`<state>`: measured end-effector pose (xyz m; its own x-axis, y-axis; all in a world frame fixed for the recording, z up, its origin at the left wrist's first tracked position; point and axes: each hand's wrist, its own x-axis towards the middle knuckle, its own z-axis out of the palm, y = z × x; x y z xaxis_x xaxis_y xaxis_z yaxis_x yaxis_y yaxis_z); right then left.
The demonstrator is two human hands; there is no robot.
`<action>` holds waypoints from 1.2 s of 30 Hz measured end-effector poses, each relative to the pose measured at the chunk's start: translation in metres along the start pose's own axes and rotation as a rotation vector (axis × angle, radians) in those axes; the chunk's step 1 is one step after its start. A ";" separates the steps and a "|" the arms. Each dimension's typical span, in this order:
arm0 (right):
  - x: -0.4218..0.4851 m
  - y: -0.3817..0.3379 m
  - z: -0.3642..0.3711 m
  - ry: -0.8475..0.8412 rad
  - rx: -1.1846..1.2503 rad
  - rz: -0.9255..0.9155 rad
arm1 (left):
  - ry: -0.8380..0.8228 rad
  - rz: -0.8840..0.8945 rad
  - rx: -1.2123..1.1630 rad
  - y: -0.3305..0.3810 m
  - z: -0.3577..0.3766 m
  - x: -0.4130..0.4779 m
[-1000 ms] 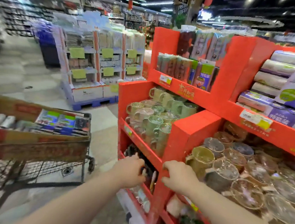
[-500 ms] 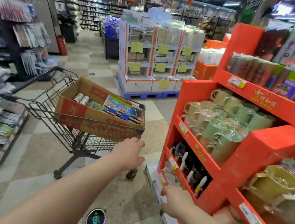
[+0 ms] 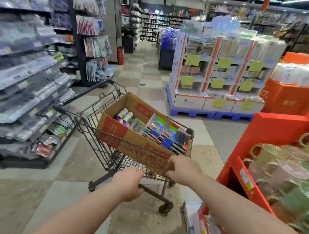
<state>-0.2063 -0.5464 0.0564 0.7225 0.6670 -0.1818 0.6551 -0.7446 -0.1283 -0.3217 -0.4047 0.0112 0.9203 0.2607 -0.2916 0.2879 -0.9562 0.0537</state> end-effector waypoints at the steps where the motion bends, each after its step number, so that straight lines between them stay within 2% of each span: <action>1: 0.015 0.000 -0.010 0.016 0.000 -0.017 | -0.008 -0.016 -0.005 -0.004 0.000 0.007; 8: 0.100 -0.010 -0.050 0.068 0.028 -0.100 | -0.056 -0.081 -0.050 -0.036 0.003 0.039; 14: 0.159 -0.031 -0.037 0.019 0.034 -0.105 | -0.089 -0.094 -0.065 -0.083 -0.004 0.085; 25: 0.242 -0.064 0.020 -0.124 0.082 0.103 | 0.032 0.103 -0.012 -0.188 -0.082 0.200; 31: 0.265 -0.069 0.045 -0.209 0.120 0.231 | 0.062 0.187 -0.005 -0.217 -0.106 0.254; 36: 0.297 -0.063 0.047 -0.209 0.146 0.269 | 0.047 0.223 -0.026 -0.232 -0.113 0.298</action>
<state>-0.0435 -0.3022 -0.0352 0.7938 0.4385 -0.4215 0.3986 -0.8985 -0.1840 -0.0843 -0.0906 0.0201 0.9730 0.0497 -0.2253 0.0820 -0.9873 0.1362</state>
